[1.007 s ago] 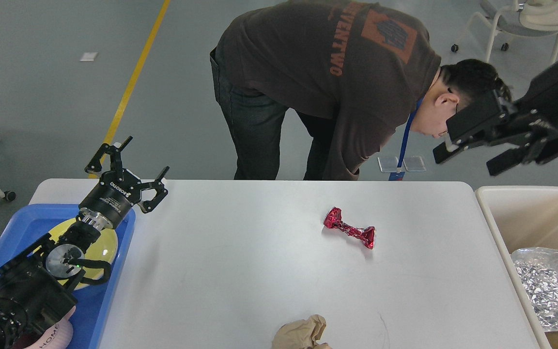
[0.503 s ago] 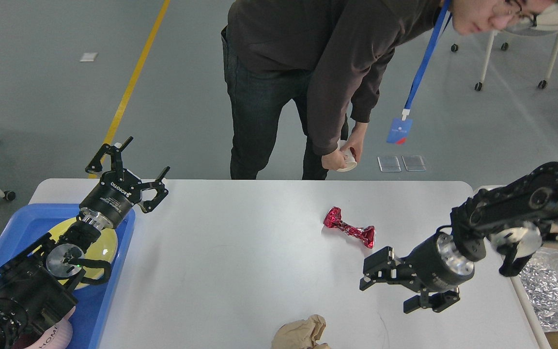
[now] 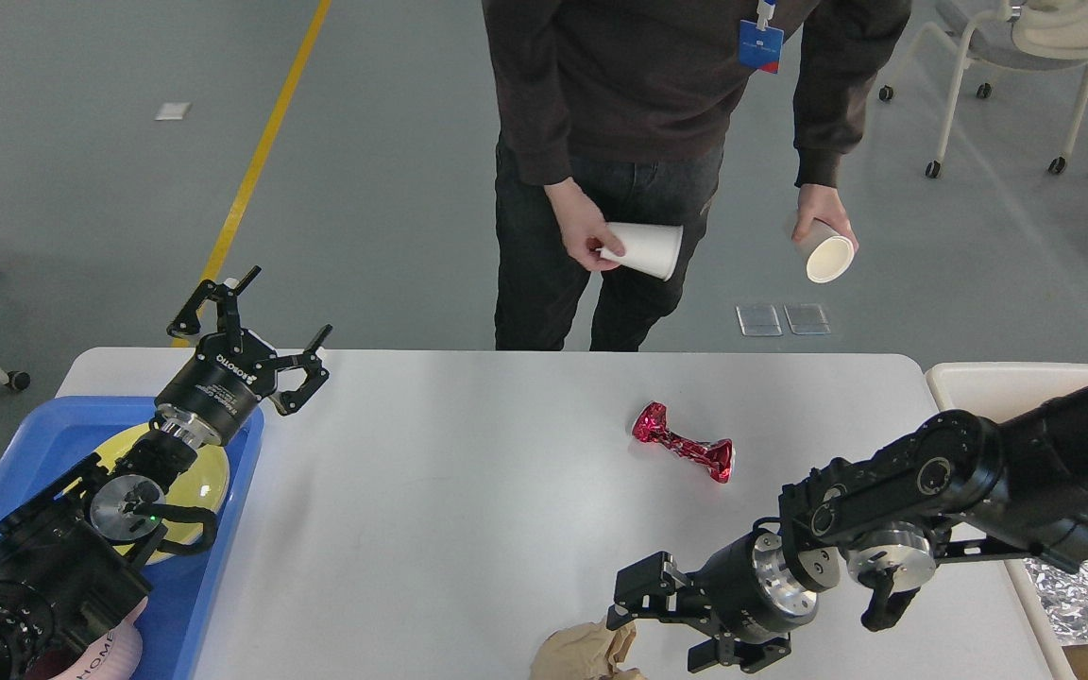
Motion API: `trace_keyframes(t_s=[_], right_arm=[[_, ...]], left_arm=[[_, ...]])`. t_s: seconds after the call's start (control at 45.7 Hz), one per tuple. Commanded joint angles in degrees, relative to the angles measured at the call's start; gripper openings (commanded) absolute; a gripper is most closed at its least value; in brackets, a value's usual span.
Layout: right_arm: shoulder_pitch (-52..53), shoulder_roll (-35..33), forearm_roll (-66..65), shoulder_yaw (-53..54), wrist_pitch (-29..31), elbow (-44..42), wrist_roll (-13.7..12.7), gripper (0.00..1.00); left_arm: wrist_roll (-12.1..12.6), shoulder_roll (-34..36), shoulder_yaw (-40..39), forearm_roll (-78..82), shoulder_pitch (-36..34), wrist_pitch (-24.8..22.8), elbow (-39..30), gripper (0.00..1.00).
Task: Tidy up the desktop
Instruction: 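Lower the right gripper toward the crumpled brown paper, then grasp the crumpled brown paper with the right gripper and lift it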
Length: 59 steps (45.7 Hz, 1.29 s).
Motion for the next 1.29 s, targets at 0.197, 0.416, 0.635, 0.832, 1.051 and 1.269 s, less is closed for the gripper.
trace_keyframes(t_s=[0.197,0.416,0.635,0.832,1.051,1.269], right_arm=[[-5.4,1.6,-0.4,3.2,-5.5,-1.5,-0.1,1.0],[-7.9,3.1,-0.4,4.5,-6.6,-3.2,-0.1,1.0],[-9.5,3.7,-0.4,4.7,-7.5,-4.0,-0.1,1.0],[-11.8,5.1,-0.5,4.7,-9.2,-5.8,-0.1,1.0],[-12.8,5.9,-0.5,5.2,-10.6,-6.0,0.1,1.0],[-14.1,7.2,-0.4,7.6,-11.6,-6.0,-0.1,1.0]], left_arm=[[0.0,0.0,0.0,0.0,0.0,0.0,0.0,1.0],[0.0,0.0,0.0,0.0,0.0,0.0,0.0,1.0],[0.0,0.0,0.0,0.0,0.0,0.0,0.0,1.0],[0.0,0.0,0.0,0.0,0.0,0.0,0.0,1.0],[0.0,0.0,0.0,0.0,0.0,0.0,0.0,1.0],[0.0,0.0,0.0,0.0,0.0,0.0,0.0,1.0]])
